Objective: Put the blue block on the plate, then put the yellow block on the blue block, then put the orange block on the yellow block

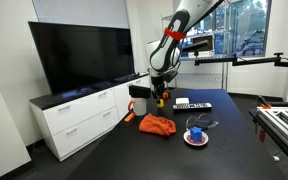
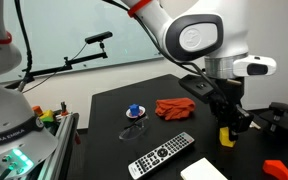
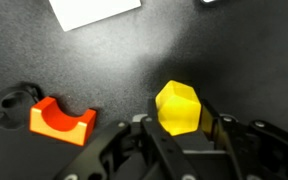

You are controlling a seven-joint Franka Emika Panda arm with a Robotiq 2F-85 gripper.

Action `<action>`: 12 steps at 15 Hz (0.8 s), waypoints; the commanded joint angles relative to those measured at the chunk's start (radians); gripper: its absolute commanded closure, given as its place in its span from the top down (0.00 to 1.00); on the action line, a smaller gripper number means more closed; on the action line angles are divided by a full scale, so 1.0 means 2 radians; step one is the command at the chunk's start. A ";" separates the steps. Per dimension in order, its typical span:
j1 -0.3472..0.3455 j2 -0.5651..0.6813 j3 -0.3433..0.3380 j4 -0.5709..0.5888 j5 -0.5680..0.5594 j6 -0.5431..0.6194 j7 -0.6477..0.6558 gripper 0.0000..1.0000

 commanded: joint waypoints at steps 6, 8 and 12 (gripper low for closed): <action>-0.007 -0.186 0.060 -0.170 0.022 0.018 -0.105 0.19; 0.001 -0.243 0.078 -0.226 0.047 0.017 -0.147 0.19; 0.050 -0.338 0.089 -0.325 0.076 0.018 -0.206 0.19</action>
